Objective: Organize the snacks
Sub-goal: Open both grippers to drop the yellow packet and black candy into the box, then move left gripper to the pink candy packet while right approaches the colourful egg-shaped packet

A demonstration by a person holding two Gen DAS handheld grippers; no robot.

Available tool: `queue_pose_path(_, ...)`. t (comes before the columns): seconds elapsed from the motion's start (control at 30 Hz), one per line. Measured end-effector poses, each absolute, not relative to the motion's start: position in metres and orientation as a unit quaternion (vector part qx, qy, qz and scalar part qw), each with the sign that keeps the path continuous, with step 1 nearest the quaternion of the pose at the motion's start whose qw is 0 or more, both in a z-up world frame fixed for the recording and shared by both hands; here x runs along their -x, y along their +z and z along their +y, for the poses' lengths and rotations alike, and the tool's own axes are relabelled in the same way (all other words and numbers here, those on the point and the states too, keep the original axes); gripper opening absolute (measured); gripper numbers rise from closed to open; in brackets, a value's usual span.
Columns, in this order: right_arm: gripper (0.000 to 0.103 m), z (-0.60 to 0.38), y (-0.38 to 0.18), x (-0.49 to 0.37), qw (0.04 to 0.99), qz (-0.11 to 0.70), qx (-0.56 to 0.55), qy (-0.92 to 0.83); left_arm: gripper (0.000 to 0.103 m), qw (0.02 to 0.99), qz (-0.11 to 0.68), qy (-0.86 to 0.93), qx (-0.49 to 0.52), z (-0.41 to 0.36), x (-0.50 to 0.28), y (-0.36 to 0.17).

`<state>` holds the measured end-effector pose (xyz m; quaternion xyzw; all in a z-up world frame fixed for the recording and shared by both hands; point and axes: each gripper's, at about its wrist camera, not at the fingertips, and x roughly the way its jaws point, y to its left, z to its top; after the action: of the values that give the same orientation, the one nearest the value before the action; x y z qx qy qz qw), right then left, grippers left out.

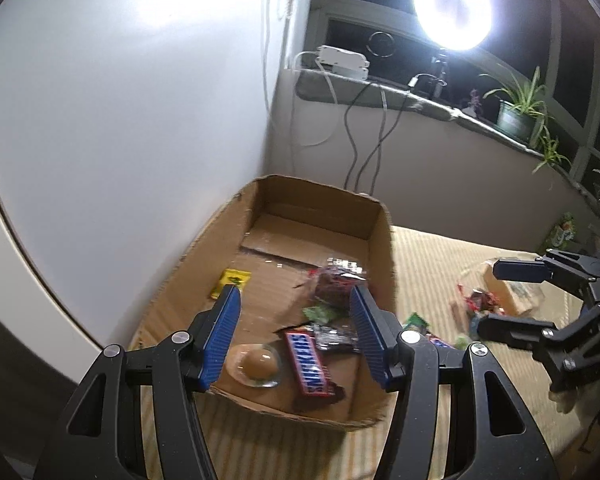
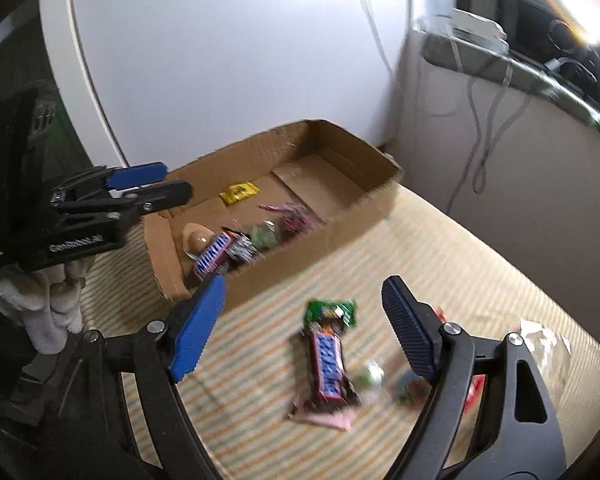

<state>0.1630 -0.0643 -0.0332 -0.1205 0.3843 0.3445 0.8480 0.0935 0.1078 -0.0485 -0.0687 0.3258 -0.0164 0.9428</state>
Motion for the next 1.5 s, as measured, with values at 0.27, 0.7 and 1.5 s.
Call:
queue_pose_path(0.27,0.083,-0.119,-0.035,-0.162,0.861,0.385,0.096,0.317,0.056,0.941,0.328,-0.054,0.058,0.071,-0.083,-0.046)
queue_pose_path(0.7,0.065,-0.178,-0.058,-0.171,0.858,0.427,0.055,0.281,0.056,0.924,0.359,-0.125,0.041,0.008,-0.072,-0.062)
queue_pose_path(1.5,0.058,-0.157,-0.111,-0.198,0.829,0.478,0.058,0.284,0.056,0.877,0.443,-0.185,-0.01,-0.035,-0.091,-0.115)
